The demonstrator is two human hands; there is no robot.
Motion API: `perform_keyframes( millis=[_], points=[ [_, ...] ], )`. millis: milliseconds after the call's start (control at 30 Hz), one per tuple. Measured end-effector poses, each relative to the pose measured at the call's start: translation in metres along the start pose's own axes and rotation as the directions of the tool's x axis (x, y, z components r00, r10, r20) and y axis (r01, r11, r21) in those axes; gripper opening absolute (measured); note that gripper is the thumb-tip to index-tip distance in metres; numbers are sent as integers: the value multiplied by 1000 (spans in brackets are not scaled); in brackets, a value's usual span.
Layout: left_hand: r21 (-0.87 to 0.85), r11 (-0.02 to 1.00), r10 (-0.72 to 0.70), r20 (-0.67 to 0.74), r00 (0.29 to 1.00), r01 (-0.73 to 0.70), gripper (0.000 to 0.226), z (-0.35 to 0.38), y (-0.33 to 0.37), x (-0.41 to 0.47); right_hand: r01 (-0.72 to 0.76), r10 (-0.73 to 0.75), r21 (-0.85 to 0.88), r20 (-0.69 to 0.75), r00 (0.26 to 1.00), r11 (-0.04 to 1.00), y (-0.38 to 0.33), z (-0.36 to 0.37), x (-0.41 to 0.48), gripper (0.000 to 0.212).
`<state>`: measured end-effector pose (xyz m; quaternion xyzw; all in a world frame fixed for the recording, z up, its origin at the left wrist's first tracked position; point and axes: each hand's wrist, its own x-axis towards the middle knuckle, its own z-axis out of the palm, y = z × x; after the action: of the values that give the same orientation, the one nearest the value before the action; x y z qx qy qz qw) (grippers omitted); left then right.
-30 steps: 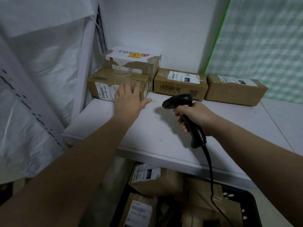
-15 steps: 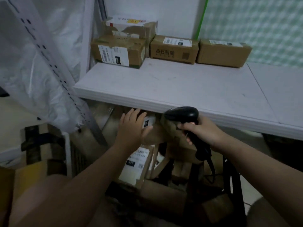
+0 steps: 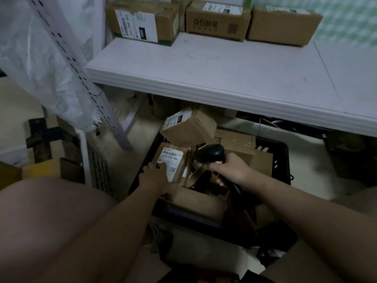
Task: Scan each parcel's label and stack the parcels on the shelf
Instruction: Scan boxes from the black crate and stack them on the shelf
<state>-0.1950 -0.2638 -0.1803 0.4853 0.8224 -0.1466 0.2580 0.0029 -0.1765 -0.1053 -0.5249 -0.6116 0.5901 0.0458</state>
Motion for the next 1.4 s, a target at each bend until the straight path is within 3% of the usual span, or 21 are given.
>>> perform_keyframes(
  millis=[200,333,467,600,767,833,967,1067,1133,1233,1333,1400],
  points=[
    [-25,999,-31,108,994,34,112,0,6,9,-22,22,36,6,1000,999,-1,-4,7,13],
    [-144,986,-65,123,990,82,110,0,9,6,-41,42,76,-5,999,996,-2,-9,3,10],
    [-135,989,-62,4,998,62,101,-10,15,-7,-40,40,53,-5,999,998,-4,-12,-2,11],
    [-141,988,40,-131,991,-59,96,-29,20,-31,9,-8,45,-19,1000,999,-8,-16,-11,19],
    [-144,971,125,-367,922,-189,90,-55,35,-72,166,-157,65,-121,980,984,-13,-22,-32,13],
    [-122,969,142,-439,887,-215,94,-64,44,-90,281,-257,90,-220,941,955,-15,-24,-43,7],
    [-125,934,201,-594,779,-336,94,-88,66,-120,541,-476,75,-384,791,838,-23,-36,-63,17],
    [-124,911,209,-685,698,-393,92,-112,83,-125,670,-560,102,-466,685,735,-37,-55,-73,29],
    [-119,904,213,-708,673,-411,94,-129,97,-120,700,-575,94,-499,648,708,-48,-72,-75,18],
    [-193,886,176,-701,692,-422,101,-153,120,-100,671,-546,114,-490,679,732,-57,-100,-67,20],
    [-271,877,139,-647,750,-396,110,-165,139,-77,582,-460,179,-450,766,794,-60,-128,-54,24],
    [-239,889,146,-660,737,-390,116,-169,153,-67,521,-421,229,-371,828,823,-63,-141,-50,23]
  ],
)
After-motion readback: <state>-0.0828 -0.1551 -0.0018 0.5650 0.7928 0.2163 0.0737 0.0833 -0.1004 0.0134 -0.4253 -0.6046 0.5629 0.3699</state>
